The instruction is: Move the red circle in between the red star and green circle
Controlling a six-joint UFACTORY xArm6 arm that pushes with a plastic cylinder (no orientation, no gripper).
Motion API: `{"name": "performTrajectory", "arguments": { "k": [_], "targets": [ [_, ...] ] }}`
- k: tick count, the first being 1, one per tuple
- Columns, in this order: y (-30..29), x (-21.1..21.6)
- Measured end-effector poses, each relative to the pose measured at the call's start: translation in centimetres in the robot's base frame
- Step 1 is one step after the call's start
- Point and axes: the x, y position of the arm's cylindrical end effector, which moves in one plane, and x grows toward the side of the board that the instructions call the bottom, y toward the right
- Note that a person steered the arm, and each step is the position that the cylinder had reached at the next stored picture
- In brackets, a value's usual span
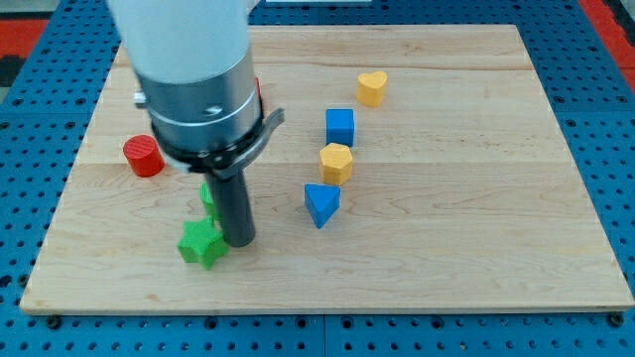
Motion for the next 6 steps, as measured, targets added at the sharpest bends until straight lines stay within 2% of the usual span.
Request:
{"name": "performTrajectory", "arguments": {
  "k": [2,3,4,6],
  "targets": [
    [-2.5,-4.9],
    [-5.9,-2.2],
    [-11.3,-4.2],
    [-11.6,-10.1]
  ]
}}
